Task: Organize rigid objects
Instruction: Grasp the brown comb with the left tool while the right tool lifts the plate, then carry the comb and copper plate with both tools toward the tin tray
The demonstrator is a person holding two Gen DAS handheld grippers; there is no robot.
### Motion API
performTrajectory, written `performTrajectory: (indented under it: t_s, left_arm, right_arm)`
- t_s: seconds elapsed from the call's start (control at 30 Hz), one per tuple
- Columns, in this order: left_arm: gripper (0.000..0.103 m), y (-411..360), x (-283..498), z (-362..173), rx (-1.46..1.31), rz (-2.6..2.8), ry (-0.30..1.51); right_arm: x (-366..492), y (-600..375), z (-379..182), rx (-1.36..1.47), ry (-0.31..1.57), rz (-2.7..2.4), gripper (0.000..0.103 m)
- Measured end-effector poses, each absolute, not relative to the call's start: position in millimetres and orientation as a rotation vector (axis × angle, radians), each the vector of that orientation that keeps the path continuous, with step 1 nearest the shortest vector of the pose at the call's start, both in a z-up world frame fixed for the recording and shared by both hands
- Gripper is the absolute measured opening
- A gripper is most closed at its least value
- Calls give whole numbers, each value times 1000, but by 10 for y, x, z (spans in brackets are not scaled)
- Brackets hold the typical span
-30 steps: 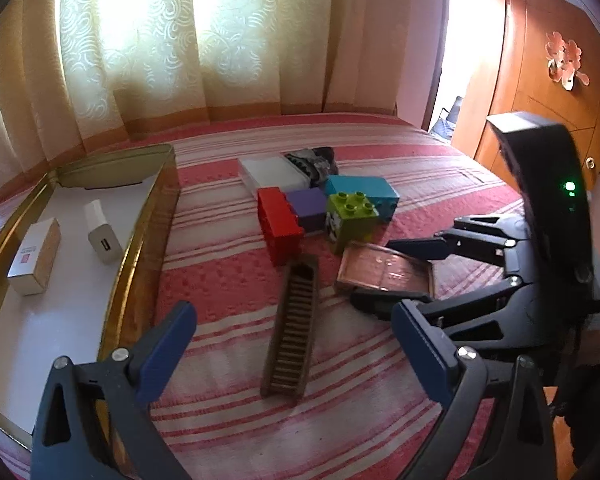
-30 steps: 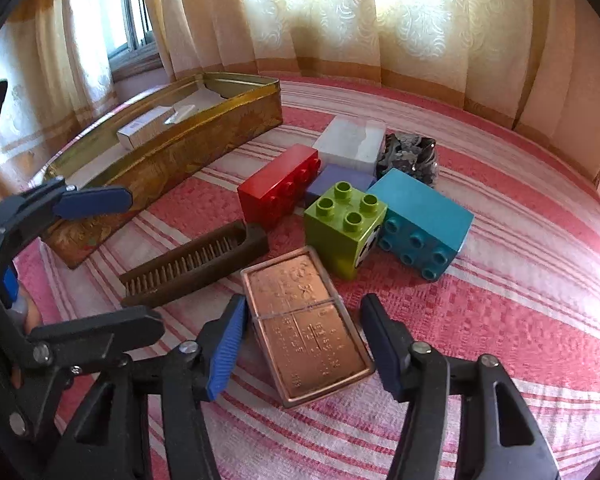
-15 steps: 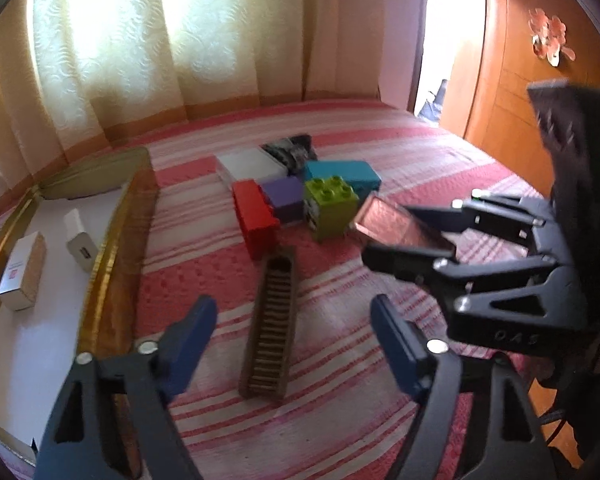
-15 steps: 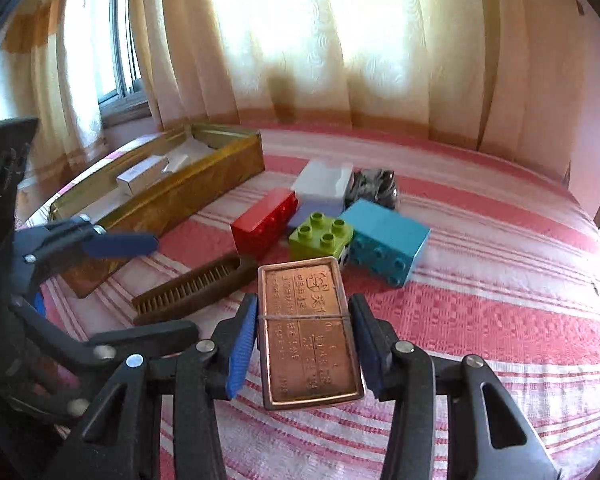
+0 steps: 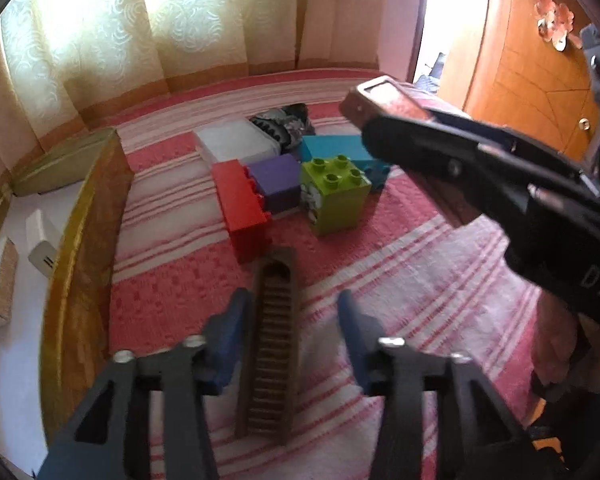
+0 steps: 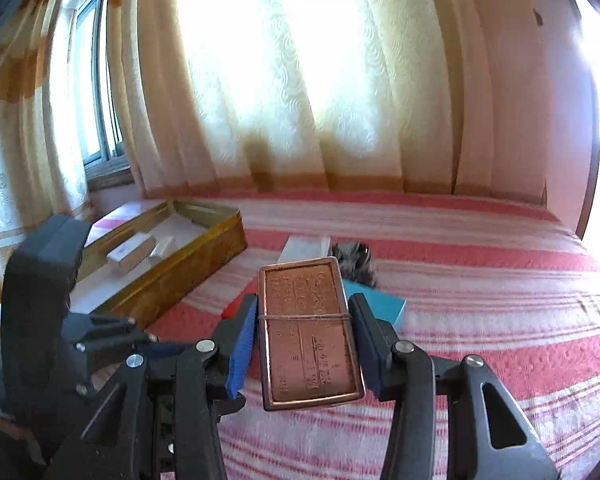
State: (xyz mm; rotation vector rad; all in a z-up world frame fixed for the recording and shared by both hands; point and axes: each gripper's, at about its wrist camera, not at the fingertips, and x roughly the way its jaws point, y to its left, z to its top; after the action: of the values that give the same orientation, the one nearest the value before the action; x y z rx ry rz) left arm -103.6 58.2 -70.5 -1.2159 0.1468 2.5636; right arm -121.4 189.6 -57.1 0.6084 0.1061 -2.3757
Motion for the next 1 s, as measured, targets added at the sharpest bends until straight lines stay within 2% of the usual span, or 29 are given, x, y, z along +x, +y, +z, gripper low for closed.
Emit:
performTrajectory:
  t_s: [0.03,0.27,0.57,1.0]
  left_arm:
    - [24,568,-1042,-703,-1215,2566,142]
    - [23,559,-1022,-687,-1175,2587,136]
    - [23,481,-820,-430,-945,2744,133]
    - [23,167,-695,-260,-689,2913,-17]
  right_arm:
    - [-1218,1894,-563,600,98,-2385,48]
    - [-1212,1989,-503,514,15,-2468,48]
    - [-1128,2098,-438,406,-55,-2532,48]
    - [-1103,2032,-419,366,-48,-2551,48]
